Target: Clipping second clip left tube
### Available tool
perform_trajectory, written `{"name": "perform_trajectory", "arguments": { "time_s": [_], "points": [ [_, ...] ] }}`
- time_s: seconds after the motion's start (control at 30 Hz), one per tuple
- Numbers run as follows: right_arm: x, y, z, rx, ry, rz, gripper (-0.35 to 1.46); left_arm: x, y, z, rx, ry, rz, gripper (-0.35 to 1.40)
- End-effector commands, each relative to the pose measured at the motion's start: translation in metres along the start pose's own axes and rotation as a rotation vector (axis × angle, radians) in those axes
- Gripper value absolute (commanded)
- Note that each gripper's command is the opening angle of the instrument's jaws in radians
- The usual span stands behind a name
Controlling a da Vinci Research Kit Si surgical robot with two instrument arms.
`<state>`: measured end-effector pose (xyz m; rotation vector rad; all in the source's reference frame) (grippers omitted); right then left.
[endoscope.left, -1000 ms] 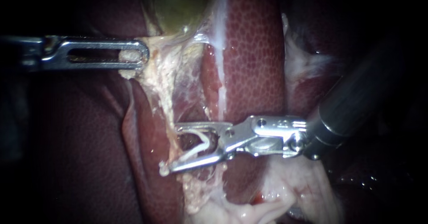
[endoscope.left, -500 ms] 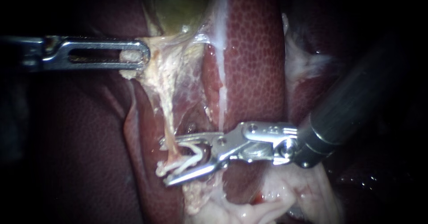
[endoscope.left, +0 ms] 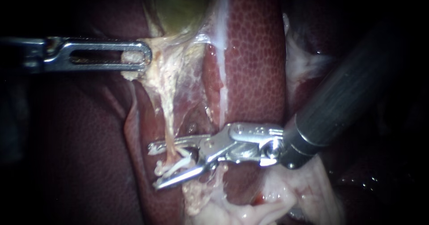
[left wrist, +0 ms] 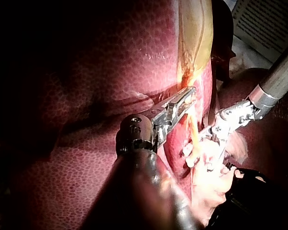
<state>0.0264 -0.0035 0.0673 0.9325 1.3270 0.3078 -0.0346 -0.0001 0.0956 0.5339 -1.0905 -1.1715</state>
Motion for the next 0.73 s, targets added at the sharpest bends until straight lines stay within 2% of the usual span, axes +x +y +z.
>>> {"name": "perform_trajectory", "arguments": {
  "time_s": [0.03,0.1,0.13,0.2,0.73],
  "points": [
    [0.0,-0.0004,-0.0003,0.02,0.003,0.055,0.25,0.0,0.0,0.0,0.0,0.0,0.0,-0.35],
    [-0.0004,-0.0009,-0.0014,0.042,-0.019,0.081,-0.24,0.0,0.0,0.0,0.0,0.0,0.0,-0.35],
    [-0.0004,-0.0008,-0.0015,0.034,-0.036,0.082,-0.35,0.0,0.0,0.0,0.0,0.0,0.0,-0.35],
    [-0.0004,-0.0006,-0.0016,0.034,-0.051,0.083,-0.35,0.0,0.0,0.0,0.0,0.0,0.0,-0.35],
    [-0.0009,-0.0002,-0.0018,0.043,-0.054,0.085,-0.35,0.0001,0.0,0.0,0.0,0.0,0.001,-0.35]
  ]
}}
